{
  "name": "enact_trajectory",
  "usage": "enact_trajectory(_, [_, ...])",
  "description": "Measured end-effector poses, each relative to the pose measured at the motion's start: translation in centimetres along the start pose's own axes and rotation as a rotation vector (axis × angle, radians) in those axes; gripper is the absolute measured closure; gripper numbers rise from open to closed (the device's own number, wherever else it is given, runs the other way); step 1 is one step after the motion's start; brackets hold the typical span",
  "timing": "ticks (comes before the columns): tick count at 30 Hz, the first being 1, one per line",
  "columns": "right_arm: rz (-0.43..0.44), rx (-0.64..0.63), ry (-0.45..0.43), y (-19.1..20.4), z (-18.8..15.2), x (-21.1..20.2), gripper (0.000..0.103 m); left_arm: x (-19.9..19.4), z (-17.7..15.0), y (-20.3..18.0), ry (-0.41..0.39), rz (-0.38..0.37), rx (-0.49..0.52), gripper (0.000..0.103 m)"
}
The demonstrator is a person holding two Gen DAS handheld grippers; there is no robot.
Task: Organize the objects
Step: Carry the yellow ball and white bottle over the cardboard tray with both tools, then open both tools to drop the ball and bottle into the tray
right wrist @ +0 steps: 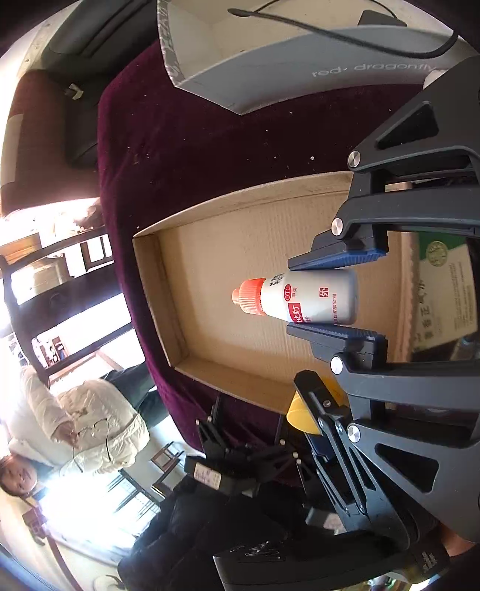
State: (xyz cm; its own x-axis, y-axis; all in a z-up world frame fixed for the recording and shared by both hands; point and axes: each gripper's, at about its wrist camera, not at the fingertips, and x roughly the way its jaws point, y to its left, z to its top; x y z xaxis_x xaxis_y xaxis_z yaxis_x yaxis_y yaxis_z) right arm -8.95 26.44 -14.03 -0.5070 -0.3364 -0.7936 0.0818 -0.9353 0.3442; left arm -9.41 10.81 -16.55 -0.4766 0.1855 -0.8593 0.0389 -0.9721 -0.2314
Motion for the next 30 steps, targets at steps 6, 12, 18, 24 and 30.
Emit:
enact_trajectory(6, [-0.025,0.001,0.005,-0.6,0.0,1.0,0.076,0.8,0.1,-0.2,-0.006,0.02,0.026,0.063])
enact_trajectory(12, [-0.065,-0.04,-0.011,0.1,-0.2,1.3,0.076,1.0,-0.2,-1.2,-0.014,0.077,0.091,0.063])
enact_trajectory(18, [-0.094,-0.039,-0.039,-0.2,-0.6,0.8,0.061,-0.3,-0.4,-0.7,-0.083,0.086,0.065,0.042])
enact_trajectory(24, [-0.091,0.006,-0.096,-1.8,-1.0,-1.1,0.017,-2.1,-1.0,1.7,-0.154,0.128,-0.034,0.0])
enact_trajectory(30, [-0.099,-0.007,-0.128,-1.3,-2.0,-2.7,0.017,-5.2,-1.4,1.7,-0.244,0.143,-0.045,0.0])
